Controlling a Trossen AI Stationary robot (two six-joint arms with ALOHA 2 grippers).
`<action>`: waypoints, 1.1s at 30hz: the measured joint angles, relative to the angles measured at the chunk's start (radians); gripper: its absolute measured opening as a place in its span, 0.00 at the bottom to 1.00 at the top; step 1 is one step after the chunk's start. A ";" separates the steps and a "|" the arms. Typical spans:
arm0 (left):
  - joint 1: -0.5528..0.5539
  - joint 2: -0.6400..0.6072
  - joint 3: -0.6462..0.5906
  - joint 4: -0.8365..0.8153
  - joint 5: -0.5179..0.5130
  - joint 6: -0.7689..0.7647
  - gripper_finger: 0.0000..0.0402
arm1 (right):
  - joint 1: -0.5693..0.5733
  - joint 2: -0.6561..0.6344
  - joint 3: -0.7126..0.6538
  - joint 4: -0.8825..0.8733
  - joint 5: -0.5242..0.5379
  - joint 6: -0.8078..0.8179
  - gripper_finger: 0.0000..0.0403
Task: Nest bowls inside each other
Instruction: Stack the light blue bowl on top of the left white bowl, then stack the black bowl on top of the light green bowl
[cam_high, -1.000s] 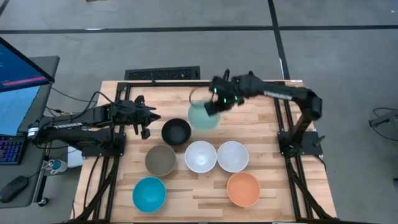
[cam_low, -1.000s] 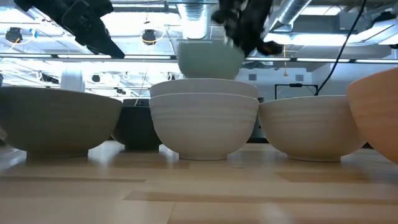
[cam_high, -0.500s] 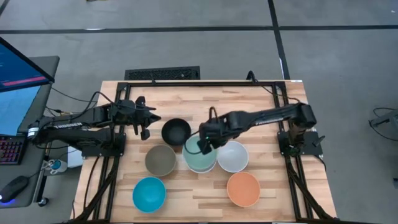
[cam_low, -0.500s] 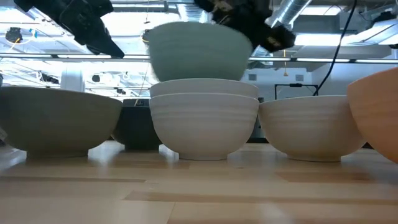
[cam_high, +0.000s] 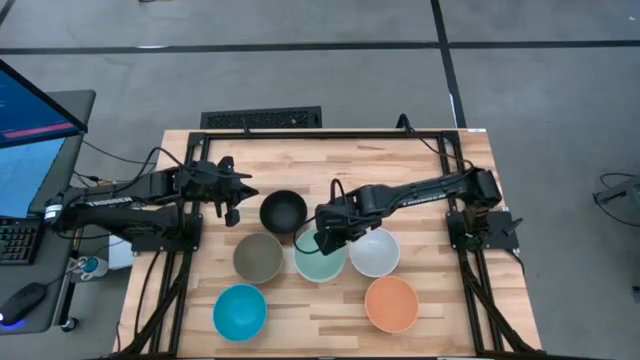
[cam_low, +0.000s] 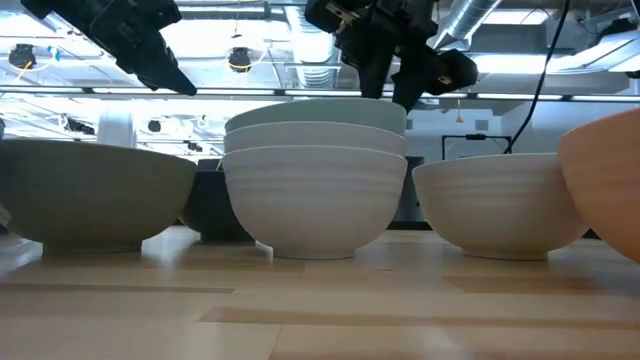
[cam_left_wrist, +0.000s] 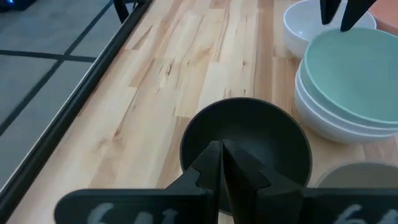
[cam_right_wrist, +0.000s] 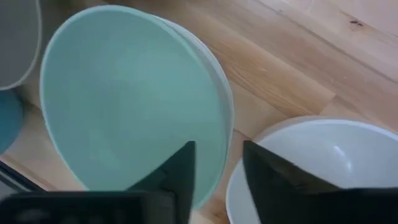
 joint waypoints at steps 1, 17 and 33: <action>0.000 0.000 0.000 0.000 0.000 0.002 0.02 | -0.004 -0.003 0.000 0.010 0.002 -0.001 0.47; 0.017 0.252 -0.001 -0.019 -0.005 0.182 0.02 | -0.260 -0.058 0.179 -0.037 0.044 -0.286 0.65; 0.109 0.446 0.071 -0.045 0.183 -0.066 0.08 | -0.363 -0.093 0.220 -0.147 0.035 -0.454 0.65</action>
